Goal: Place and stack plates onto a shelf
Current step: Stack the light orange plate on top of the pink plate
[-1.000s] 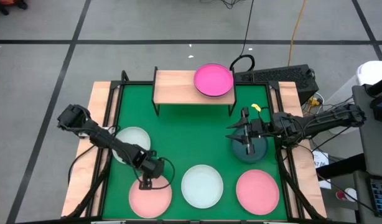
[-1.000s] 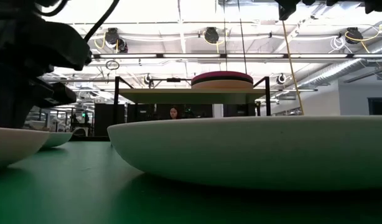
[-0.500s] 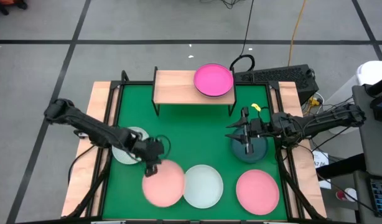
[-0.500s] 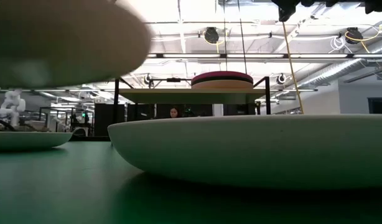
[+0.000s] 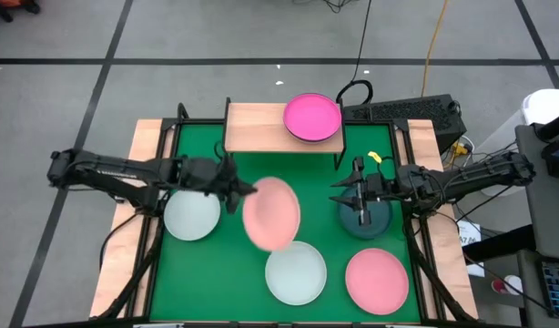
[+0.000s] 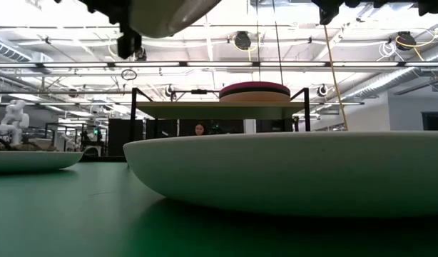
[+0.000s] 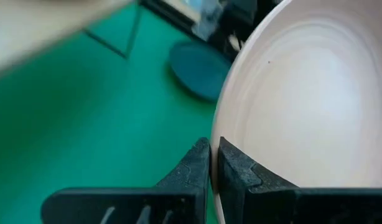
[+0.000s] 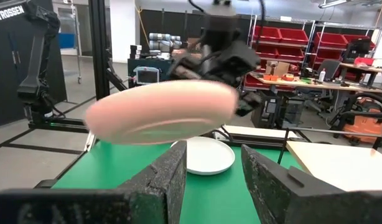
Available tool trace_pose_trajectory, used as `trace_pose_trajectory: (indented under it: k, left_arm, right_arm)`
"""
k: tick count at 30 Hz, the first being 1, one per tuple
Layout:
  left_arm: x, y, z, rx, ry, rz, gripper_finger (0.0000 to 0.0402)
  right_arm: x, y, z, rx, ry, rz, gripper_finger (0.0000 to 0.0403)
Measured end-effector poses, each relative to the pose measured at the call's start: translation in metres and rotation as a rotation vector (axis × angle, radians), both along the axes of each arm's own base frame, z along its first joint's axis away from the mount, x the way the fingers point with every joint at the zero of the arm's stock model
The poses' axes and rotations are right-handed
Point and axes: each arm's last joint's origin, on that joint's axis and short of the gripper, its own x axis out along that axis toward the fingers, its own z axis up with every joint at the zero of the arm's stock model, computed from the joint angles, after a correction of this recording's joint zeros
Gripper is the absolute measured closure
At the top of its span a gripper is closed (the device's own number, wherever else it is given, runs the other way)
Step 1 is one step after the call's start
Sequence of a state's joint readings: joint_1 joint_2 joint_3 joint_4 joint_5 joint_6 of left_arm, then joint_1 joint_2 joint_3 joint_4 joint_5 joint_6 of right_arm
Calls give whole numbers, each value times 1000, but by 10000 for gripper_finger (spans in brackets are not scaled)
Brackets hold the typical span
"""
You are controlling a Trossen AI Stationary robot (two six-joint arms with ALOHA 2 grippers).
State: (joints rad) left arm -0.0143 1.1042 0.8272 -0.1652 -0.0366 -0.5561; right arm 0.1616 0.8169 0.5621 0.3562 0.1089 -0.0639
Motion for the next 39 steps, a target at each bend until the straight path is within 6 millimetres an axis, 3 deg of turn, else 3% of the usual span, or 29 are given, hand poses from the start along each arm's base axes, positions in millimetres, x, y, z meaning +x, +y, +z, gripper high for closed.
trace_pose_trajectory:
  k: [7, 14, 21, 25, 28, 33, 39]
  left_arm:
    - [2, 42, 18, -10, -54, 110, 377]
    - [6, 81, 56, 21, -90, 184, 375]
    - [37, 128, 100, 47, -2, 188, 374]
    - [56, 161, 113, 75, 65, 226, 374]
    - [68, 189, 111, 73, 114, 266, 374]
    - [86, 233, 91, 33, 161, 332, 374]
    - [107, 261, 62, -17, 163, 295, 374]
  right_arm:
    - [0, 0, 1, 1, -6, 0, 266]
    - [0, 0, 3, -5, -28, 0, 266]
    - [0, 0, 4, -19, -39, -1, 266]
    - [0, 0, 4, -4, -38, 2, 266]
    - [0, 0, 4, 4, -37, 4, 266]
    - [0, 0, 3, 5, -34, 4, 266]
    - [0, 0, 3, 4, -34, 5, 266]
